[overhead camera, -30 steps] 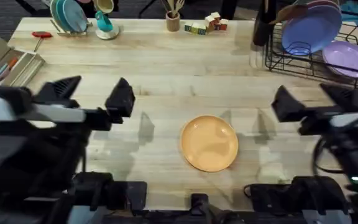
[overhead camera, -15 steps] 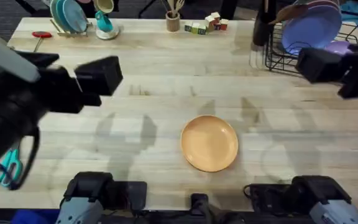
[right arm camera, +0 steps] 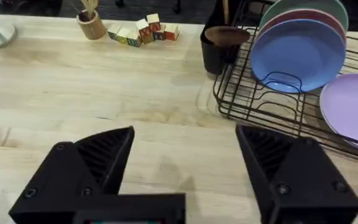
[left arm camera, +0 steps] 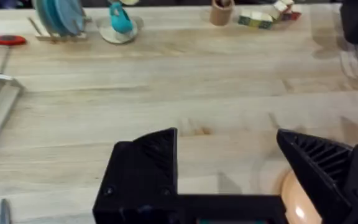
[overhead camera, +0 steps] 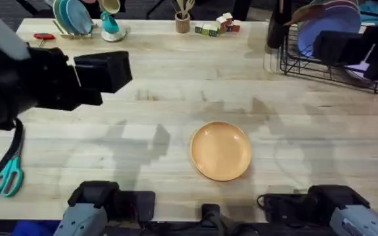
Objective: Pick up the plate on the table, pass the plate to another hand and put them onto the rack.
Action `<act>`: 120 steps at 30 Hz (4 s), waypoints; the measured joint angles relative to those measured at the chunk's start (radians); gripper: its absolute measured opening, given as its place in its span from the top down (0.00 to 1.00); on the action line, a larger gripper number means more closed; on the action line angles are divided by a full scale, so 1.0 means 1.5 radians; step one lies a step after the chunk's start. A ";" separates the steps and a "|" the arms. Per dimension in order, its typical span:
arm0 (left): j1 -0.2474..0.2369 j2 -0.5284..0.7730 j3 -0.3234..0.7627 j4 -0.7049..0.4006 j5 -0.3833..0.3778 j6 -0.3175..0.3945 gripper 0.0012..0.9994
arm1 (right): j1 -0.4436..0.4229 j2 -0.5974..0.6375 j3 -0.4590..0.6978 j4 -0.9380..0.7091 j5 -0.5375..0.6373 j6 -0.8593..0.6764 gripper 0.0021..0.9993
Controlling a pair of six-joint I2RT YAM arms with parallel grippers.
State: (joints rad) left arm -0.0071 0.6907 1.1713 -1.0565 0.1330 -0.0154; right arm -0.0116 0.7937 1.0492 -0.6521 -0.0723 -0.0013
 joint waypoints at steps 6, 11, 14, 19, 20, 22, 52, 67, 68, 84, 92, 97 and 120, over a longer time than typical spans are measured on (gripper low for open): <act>0.000 0.000 0.000 -0.020 0.019 0.000 0.01 | 0.000 0.000 0.000 -0.002 0.000 0.000 0.01; 0.000 0.000 0.000 -0.091 0.022 0.000 0.01 | 0.000 0.000 0.000 -0.002 0.000 0.000 0.01; 0.000 0.002 0.000 -0.112 0.025 -0.002 0.01 | 0.000 0.000 0.000 -0.002 0.000 0.000 0.01; 0.000 0.002 0.000 -0.121 0.037 -0.005 0.01 | 0.000 0.000 0.000 -0.004 0.000 0.000 0.01; 0.000 0.002 0.000 -0.125 0.038 -0.005 0.01 | 0.000 0.000 0.000 -0.006 0.000 0.000 0.01; 0.000 0.002 0.000 -0.138 0.040 -0.005 0.01 | 0.000 0.000 0.000 -0.009 0.000 0.000 0.01; 0.000 0.011 -0.202 -0.013 0.149 -0.055 0.00 | 0.000 0.000 0.000 -0.025 0.000 0.000 0.01; -0.189 0.155 -0.202 0.060 0.092 -0.105 0.00 | 0.000 0.000 0.000 -0.025 0.000 0.000 0.01; -0.207 0.167 -0.202 0.071 0.081 -0.114 0.00 | 0.000 0.000 0.000 -0.025 0.000 0.000 0.01; -0.417 0.384 -0.202 0.199 -0.070 -0.308 0.00 | 0.000 0.000 0.000 -0.025 0.000 0.000 0.01; -0.486 0.470 -0.202 0.222 -0.095 -0.327 0.00 | 0.000 0.000 0.000 -0.025 0.000 0.000 0.01; -0.499 0.518 -0.202 0.224 -0.104 -0.329 0.00 | 0.000 0.000 0.000 -0.025 0.000 0.000 0.01; -0.499 0.566 -0.184 0.196 -0.105 -0.369 0.05 | 0.000 0.000 0.000 -0.025 0.000 0.000 0.01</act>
State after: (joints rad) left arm -0.7551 1.5391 0.8955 -0.7631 -0.0250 -0.5689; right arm -0.0116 0.7940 1.0492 -0.6899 -0.0727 -0.0013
